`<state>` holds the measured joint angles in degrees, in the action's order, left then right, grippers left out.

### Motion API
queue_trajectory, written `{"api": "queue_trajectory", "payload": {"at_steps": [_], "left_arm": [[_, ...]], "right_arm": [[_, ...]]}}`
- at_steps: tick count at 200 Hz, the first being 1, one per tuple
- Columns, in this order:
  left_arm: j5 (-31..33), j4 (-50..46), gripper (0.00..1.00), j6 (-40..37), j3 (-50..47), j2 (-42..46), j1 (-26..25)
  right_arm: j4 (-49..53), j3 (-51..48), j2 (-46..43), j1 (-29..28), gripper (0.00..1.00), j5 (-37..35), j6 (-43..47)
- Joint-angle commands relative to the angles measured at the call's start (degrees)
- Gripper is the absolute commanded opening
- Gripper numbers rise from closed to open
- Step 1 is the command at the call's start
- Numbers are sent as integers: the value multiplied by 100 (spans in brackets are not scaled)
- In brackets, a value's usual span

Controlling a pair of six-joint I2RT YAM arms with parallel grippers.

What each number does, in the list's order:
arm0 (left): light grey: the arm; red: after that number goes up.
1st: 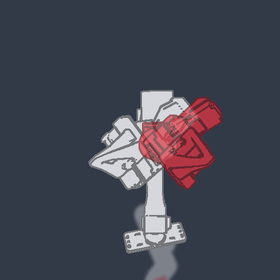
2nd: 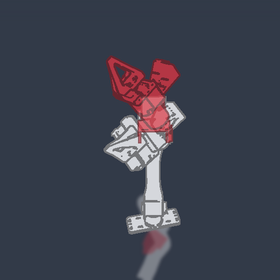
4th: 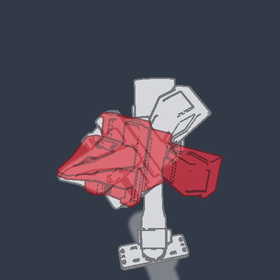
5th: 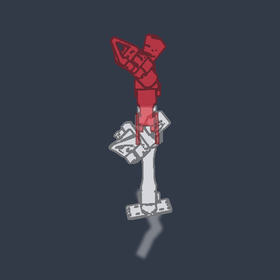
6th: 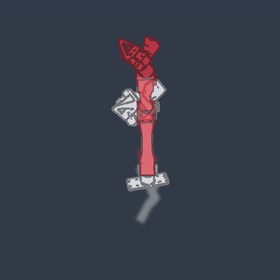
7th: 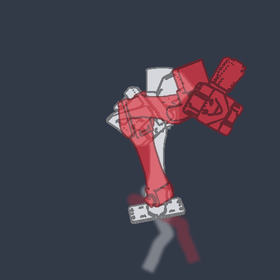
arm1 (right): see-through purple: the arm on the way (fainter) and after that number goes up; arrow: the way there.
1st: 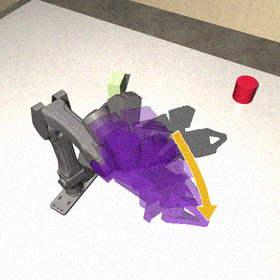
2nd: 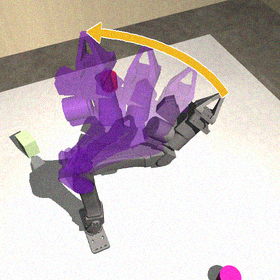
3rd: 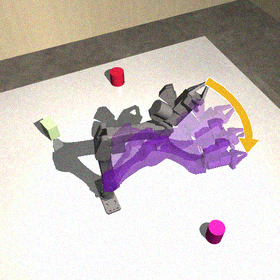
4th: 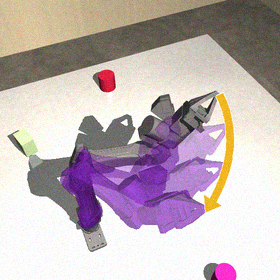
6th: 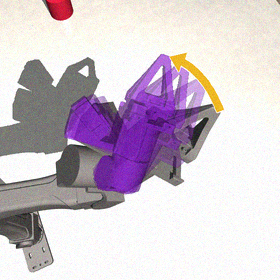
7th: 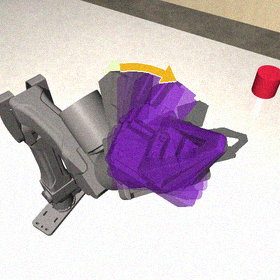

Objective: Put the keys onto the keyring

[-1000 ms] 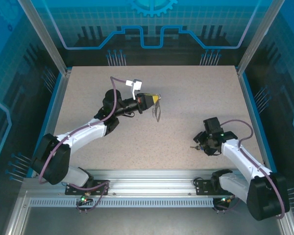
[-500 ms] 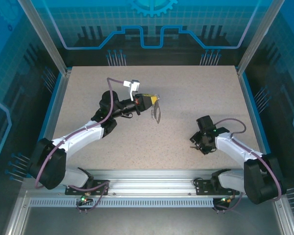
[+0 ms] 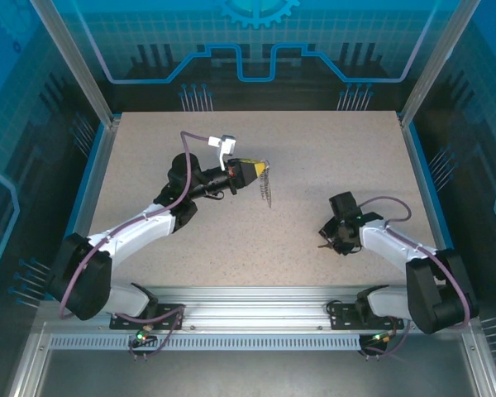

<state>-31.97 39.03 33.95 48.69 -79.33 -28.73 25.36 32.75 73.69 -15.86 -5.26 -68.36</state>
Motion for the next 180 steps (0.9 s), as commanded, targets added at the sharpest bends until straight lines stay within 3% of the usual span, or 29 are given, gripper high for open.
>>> {"api": "queue_trajectory", "payload": {"at_steps": [1, 29, 87, 180], "left_arm": [[-117, 79, 0, -150, 10, 84, -65], [-108, 53, 0, -168, 27, 84, -84], [-99, 46, 0, -196, 53, 76, -119], [-82, 17, 0, -231, 165, -80, -216]], "right_arm": [[-248, 231, 255, -126, 39, 170, 77], [-268, 328, 440, -229, 33, 165, 103], [-400, 271, 363, -273, 0, 263, 320], [-488, 583, 19, -444, 0, 491, 1196]]}}
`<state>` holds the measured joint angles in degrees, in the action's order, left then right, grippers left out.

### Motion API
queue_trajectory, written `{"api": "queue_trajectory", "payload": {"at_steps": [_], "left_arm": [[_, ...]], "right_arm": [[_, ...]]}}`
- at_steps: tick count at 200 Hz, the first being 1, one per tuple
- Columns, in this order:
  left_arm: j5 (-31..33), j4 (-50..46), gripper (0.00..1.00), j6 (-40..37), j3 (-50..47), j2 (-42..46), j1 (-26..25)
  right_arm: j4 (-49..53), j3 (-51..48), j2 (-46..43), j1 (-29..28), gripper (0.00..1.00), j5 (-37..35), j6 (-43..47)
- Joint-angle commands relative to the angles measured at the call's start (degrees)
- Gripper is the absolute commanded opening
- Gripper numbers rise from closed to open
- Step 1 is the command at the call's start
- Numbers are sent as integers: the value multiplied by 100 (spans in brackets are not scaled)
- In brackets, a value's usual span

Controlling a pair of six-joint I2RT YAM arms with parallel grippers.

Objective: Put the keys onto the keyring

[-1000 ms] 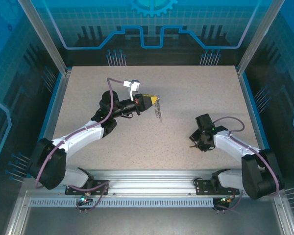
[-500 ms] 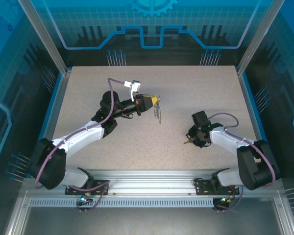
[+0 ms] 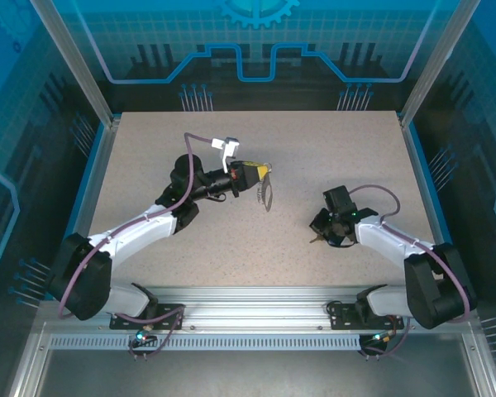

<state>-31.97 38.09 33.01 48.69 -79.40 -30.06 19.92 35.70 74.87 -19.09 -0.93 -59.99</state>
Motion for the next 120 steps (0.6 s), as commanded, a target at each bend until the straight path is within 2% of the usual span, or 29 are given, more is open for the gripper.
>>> {"api": "queue_trajectory", "payload": {"at_steps": [1, 14, 20, 34, 48, 72, 120], "left_arm": [[-82, 111, 0, -137, 166, -75, -85], [-87, 111, 0, -133, 198, -102, -103], [-77, 111, 0, -146, 211, -112, -113], [-81, 120, 0, -147, 229, -144, -127], [-82, 137, 0, -146, 235, -172, -139], [-99, 147, 0, -154, 234, -188, -142], [-126, 153, 0, -203, 247, -209, -138]], "right_arm": [[73, 292, -102, -121, 0, 54, 362], [354, 390, -118, -121, 0, -152, 345], [496, 416, -128, -108, 9, -252, 322], [758, 438, -146, -64, 36, -408, 241], [900, 407, -162, 1, 51, -467, 152], [1040, 368, -156, 102, 54, -501, 68], [1002, 360, 29, 172, 53, -479, -5]]}}
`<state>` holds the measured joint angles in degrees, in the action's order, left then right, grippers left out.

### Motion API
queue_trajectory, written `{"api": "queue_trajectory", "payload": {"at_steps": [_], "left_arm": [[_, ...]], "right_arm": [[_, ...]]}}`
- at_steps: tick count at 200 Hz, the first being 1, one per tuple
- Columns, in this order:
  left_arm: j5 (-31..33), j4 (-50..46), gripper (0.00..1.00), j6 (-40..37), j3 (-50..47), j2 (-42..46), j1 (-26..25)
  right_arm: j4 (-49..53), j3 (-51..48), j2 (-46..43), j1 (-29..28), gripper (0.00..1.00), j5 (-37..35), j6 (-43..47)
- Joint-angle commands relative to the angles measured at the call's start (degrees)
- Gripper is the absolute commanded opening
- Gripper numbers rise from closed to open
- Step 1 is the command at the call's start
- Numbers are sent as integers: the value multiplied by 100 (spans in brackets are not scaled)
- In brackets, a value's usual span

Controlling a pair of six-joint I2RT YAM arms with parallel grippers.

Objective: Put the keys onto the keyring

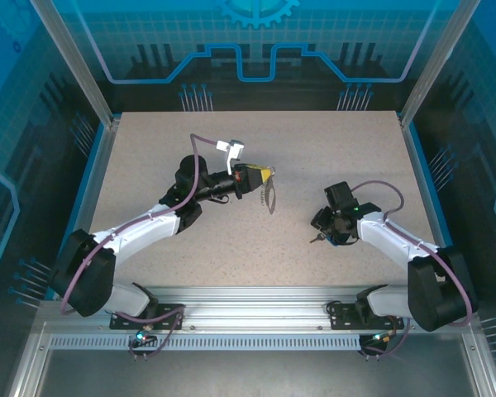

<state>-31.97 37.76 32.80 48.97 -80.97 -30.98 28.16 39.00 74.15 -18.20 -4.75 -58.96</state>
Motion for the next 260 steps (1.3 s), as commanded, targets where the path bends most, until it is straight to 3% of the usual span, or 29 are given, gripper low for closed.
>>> {"api": "queue_trajectory", "payload": {"at_steps": [1, 138, 193, 249, 260], "left_arm": [[-126, 187, 0, -183, 218, -60, -47], [-222, 317, 0, -273, 237, -225, -48], [-231, 381, 0, -256, 208, -259, -48], [-227, 416, 0, -239, 199, -277, -44], [-235, 425, 0, -232, 198, -276, -47]], "right_arm": [[175, 29, 105, 85, 53, -96, -107], [-102, 160, 863, 130, 38, 54, -187], [-117, 134, 924, 183, 24, 40, -72], [-207, 157, 901, 185, 0, 149, 174], [-219, 193, 892, 182, 0, 199, 284]]}}
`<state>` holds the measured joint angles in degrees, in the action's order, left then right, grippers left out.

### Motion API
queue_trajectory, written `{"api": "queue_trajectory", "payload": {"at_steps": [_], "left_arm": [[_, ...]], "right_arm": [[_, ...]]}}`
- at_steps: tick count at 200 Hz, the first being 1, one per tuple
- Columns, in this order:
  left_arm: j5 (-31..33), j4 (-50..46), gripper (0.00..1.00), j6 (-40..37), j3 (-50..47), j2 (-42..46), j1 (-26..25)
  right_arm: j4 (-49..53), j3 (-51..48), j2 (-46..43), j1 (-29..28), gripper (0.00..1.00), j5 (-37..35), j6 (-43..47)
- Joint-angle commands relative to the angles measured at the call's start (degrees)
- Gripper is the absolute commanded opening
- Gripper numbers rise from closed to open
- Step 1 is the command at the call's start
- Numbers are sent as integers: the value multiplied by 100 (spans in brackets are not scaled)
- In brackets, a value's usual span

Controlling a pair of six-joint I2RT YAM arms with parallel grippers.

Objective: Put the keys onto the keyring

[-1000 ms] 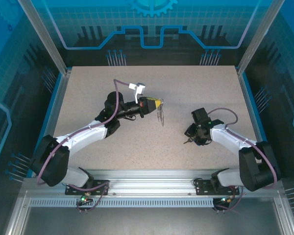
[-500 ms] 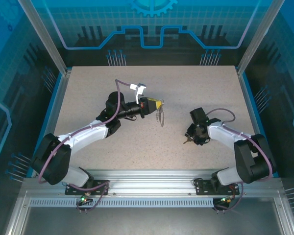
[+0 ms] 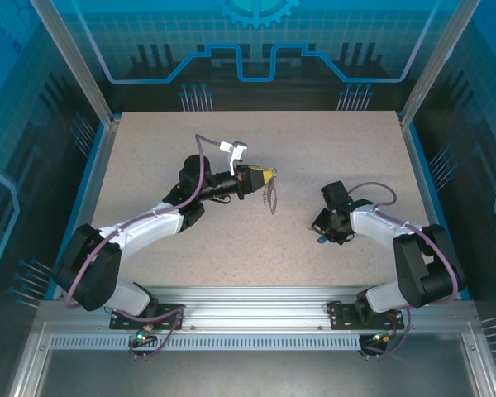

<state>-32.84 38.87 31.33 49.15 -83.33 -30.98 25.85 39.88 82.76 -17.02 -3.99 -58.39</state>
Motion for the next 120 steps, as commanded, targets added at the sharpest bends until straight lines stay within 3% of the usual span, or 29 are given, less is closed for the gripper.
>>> {"api": "queue_trajectory", "payload": {"at_steps": [1, 87, 120], "left_arm": [[-146, 314, 0, -84, 182, -46, -48], [-135, 321, 0, -18, 167, -42, -54], [-135, 301, 0, 6, 175, -27, -57]], "right_arm": [[11, 111, 30, 61, 0, 129, 238], [-552, 706, -159, -357, 0, 914, 1608], [-233, 983, -32, -308, 0, 723, 1886]]}}
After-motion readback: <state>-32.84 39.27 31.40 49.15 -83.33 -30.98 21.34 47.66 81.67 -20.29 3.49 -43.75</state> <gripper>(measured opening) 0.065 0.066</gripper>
